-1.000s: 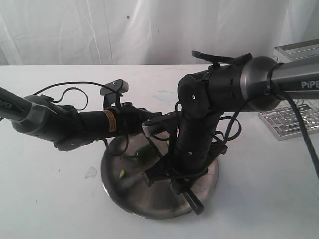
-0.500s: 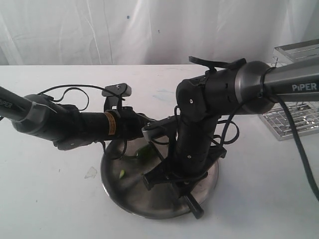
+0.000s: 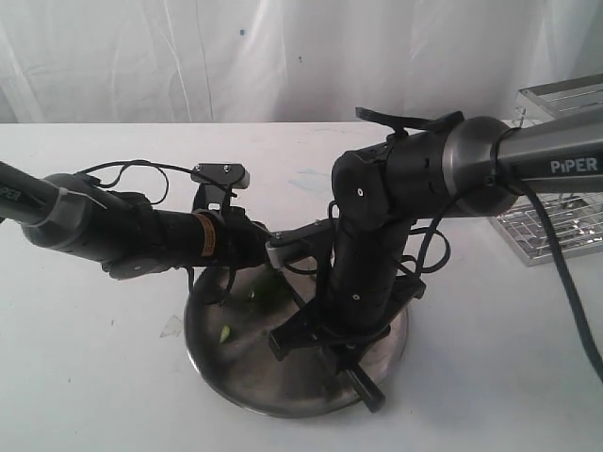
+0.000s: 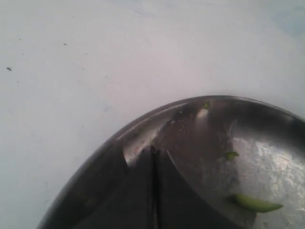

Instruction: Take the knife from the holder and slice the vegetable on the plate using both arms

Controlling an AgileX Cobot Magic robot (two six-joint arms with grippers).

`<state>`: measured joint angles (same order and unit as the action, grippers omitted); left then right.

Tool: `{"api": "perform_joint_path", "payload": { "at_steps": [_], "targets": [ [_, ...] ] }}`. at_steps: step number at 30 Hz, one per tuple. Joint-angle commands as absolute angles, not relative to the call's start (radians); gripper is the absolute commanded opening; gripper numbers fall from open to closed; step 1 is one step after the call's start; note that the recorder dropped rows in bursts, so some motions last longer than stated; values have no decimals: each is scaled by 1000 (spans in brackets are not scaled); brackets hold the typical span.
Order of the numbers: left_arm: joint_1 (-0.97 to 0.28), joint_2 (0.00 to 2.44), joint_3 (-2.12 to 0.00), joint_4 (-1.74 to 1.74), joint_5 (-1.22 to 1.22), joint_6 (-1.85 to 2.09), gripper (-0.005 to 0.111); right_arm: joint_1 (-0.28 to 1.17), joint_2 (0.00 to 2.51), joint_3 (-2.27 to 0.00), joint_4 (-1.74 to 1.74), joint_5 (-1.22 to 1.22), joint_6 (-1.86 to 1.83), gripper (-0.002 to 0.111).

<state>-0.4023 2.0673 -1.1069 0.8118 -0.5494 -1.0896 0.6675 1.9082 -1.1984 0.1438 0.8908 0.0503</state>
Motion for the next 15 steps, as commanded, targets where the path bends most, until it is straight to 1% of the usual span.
{"api": "perform_joint_path", "payload": {
  "at_steps": [1,7,15],
  "targets": [
    [-401,2092,-1096,832,-474,-1073,0,667,1909,-1197,142,854,59,0],
    [-401,2134,-1096,832,-474,-1073,0,667,1916,-1197,136,815,55,0],
    [-401,2155,-1096,886,-434,-1073,0,648,1957,-1197,113,842,48,0]
  ]
}}
